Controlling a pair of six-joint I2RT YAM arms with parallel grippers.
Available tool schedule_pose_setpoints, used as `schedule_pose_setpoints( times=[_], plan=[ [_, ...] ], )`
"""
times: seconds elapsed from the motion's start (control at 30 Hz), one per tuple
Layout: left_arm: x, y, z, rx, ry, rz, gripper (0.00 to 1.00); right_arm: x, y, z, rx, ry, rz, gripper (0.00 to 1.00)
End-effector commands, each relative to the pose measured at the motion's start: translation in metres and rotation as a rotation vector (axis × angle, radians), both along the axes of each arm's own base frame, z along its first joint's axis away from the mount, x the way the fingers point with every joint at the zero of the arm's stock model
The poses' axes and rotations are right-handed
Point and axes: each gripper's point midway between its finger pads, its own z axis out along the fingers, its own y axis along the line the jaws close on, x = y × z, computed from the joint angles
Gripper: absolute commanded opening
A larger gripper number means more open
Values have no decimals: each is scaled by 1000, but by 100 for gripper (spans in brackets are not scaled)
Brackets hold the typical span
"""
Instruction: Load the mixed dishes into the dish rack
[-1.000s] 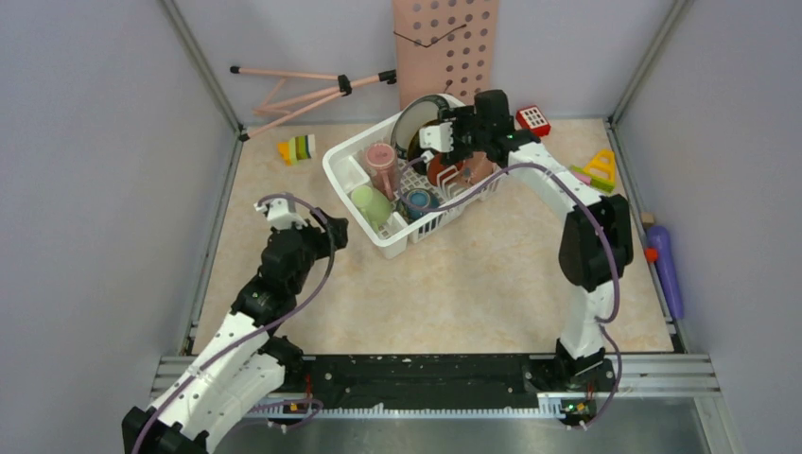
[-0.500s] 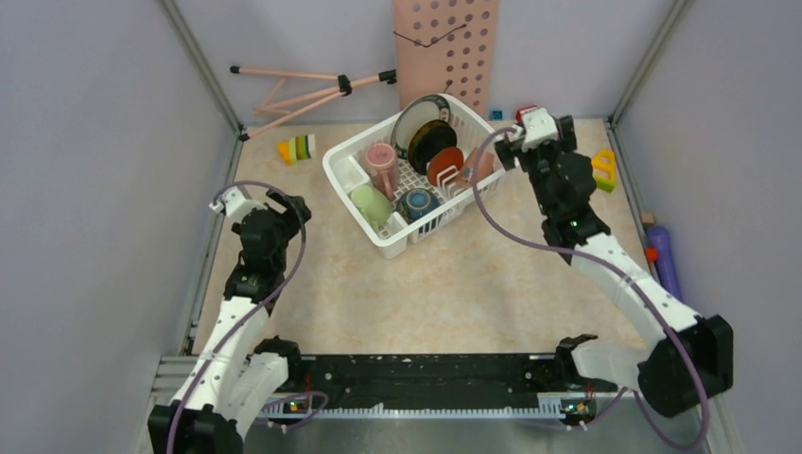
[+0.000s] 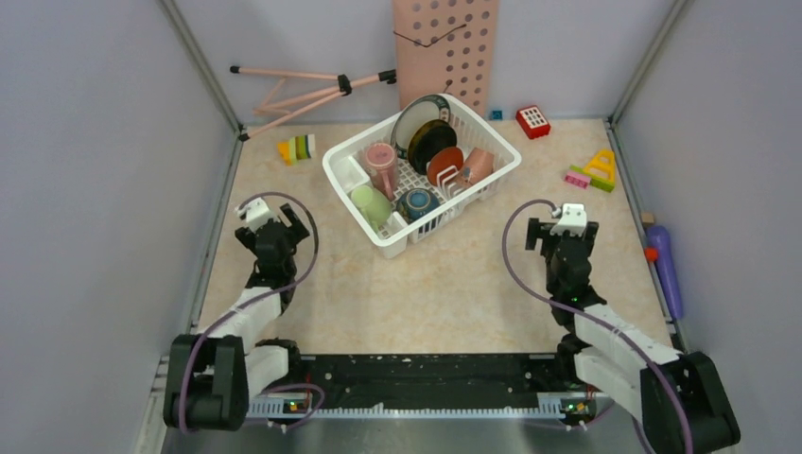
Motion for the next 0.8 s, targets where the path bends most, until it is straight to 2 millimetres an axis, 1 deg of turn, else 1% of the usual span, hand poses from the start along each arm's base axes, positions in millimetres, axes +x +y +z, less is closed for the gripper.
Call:
schedule_pose_setpoints(
  times=[0.0, 0.1, 0.13, 0.17, 0.23, 0.3, 0.4, 0.5, 0.57, 0.6, 0.63, 0.7, 0.77],
  plan=[
    [15, 4, 20, 172, -129, -54, 88, 4, -9, 10, 38, -175, -36, 92],
    [21, 7, 6, 201, -91, -48, 87, 6, -14, -7, 16, -172, -32, 91],
    [21, 9, 1, 207, -87, -40, 88, 8, -18, -8, 2, -174, -51, 91],
    [23, 11, 3, 229, -105, -31, 87, 12, -19, -10, -8, -161, -54, 91],
    [27, 8, -1, 240, -108, -58, 87, 24, -21, -17, 5, -102, -46, 92],
    [32, 3, -6, 251, -102, -93, 86, 30, -15, -20, 9, -82, 1, 90],
    [41, -8, -14, 278, -93, -172, 82, 30, -11, -20, 15, -79, 24, 89],
    [44, -7, -17, 269, -77, -165, 82, 33, -6, -19, 56, -103, 47, 89],
    [45, -6, -17, 266, -75, -165, 79, 31, -2, -23, 50, -132, 80, 87],
    [45, -5, -19, 259, -70, -161, 89, 29, -2, -17, 50, -178, 83, 87],
    [46, -2, -19, 251, -70, -157, 97, 28, -4, -20, 48, -185, 79, 86],
    [46, -2, -19, 249, -70, -157, 98, 31, -9, -28, 47, -174, 43, 87],
    [45, -2, -18, 248, -72, -157, 98, 38, -15, -40, 77, -106, 1, 90]
  ],
)
